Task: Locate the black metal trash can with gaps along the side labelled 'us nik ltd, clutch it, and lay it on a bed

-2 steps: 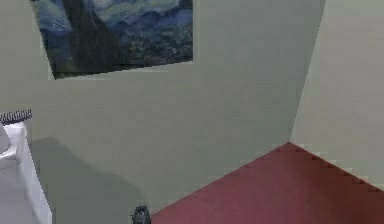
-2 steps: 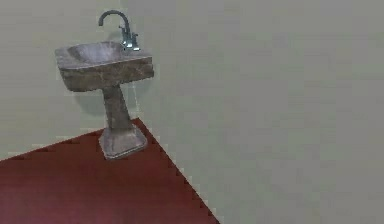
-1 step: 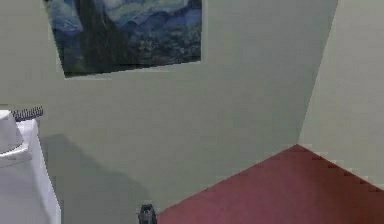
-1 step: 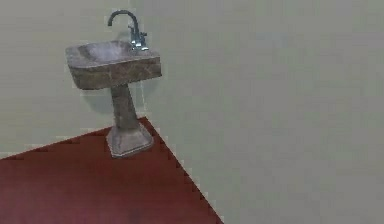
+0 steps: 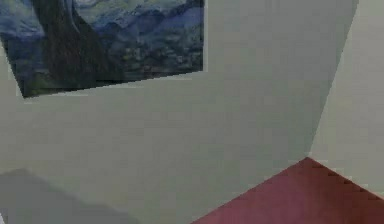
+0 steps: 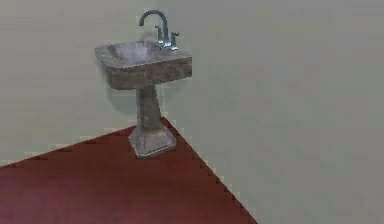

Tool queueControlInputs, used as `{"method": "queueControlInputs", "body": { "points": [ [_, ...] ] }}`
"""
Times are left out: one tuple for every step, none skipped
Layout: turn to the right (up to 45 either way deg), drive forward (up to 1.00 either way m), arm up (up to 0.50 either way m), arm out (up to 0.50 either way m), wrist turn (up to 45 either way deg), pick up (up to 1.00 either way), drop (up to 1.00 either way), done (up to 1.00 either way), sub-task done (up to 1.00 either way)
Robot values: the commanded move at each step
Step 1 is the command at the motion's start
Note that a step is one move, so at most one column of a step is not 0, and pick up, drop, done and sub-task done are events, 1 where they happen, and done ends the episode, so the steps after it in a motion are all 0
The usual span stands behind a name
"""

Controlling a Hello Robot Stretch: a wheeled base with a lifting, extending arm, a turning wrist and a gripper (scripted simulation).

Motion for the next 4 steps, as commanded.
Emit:
{"method": "queueControlInputs", "body": {
  "points": [
    [-45.0, 0.0, 0.0, 0.0, 0.0, 0.0, 0.0, 0.0, 0.0],
    [-45.0, 0.0, 0.0, 0.0, 0.0, 0.0, 0.0, 0.0, 0.0],
    [-21.0, 0.0, 0.0, 0.0, 0.0, 0.0, 0.0, 0.0, 0.0],
    [0.0, 0.0, 0.24, 0.0, 0.0, 0.0, 0.0, 0.0, 0.0]
  ]
}}
